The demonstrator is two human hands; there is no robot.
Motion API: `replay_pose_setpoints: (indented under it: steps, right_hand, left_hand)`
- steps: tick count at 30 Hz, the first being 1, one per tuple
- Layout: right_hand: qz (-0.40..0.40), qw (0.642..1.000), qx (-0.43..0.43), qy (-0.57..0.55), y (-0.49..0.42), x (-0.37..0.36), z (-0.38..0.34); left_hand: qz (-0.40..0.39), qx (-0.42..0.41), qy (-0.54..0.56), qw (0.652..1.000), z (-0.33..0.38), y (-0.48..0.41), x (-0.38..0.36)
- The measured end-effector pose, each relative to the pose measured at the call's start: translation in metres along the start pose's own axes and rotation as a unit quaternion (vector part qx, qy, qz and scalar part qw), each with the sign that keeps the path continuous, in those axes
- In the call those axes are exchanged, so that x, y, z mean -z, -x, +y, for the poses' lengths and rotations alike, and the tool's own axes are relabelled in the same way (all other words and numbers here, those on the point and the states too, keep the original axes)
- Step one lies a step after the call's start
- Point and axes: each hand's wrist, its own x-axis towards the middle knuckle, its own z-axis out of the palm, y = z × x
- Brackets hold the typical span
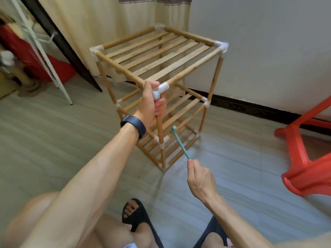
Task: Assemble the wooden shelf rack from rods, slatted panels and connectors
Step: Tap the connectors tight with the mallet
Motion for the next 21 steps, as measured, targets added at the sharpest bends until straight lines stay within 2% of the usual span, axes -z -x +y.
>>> replay_pose_setpoints:
  steps: [5, 9, 11, 13, 14, 15, 16, 18, 19, 20, 21]
  right_hand:
    - [-0.005, 0.999, 0.021, 0.024, -0.006, -0.009, -0.032]
    - [0.101, 0.987, 0.081, -0.095, -0.007, -0.007, -0.056]
    - [0.057, 0.995, 0.065, -0.058, -0.007, -0.01, -0.058]
    - [-0.071, 0.992, 0.001, 0.101, -0.006, -0.016, -0.053]
    - [-0.1, 0.986, -0.022, 0.134, -0.006, -0.017, -0.049]
    - [-0.086, 0.99, -0.028, 0.107, -0.005, -0.016, -0.048]
    - [-0.028, 0.999, -0.011, 0.026, -0.002, -0.013, -0.051]
    - [0.064, 0.993, 0.039, -0.088, -0.001, -0.008, -0.058]
    - [0.066, 0.992, 0.053, -0.094, -0.003, -0.009, -0.056]
    - [0.028, 0.996, 0.044, -0.067, -0.006, -0.008, -0.057]
    - [-0.04, 0.999, 0.016, 0.008, -0.008, -0.01, -0.058]
  left_hand:
    - [0.035, 0.01, 0.018, 0.999, 0.006, 0.002, 0.023]
    - [0.034, 0.007, 0.016, 0.999, 0.009, 0.004, 0.024]
    - [0.035, 0.003, 0.017, 0.999, 0.009, 0.005, 0.024]
    - [0.03, 0.006, 0.022, 0.999, 0.008, 0.004, 0.024]
    - [0.026, 0.004, 0.024, 0.999, 0.008, 0.004, 0.025]
    - [0.022, 0.002, 0.024, 0.999, 0.007, 0.004, 0.025]
    - [0.019, -0.001, 0.024, 1.0, 0.007, 0.004, 0.025]
    - [0.023, -0.007, 0.028, 0.999, 0.008, 0.002, 0.026]
    - [0.022, -0.005, 0.028, 0.999, 0.008, 0.002, 0.027]
    - [0.021, -0.004, 0.026, 0.999, 0.009, 0.003, 0.026]
    - [0.021, -0.005, 0.024, 0.999, 0.009, 0.003, 0.025]
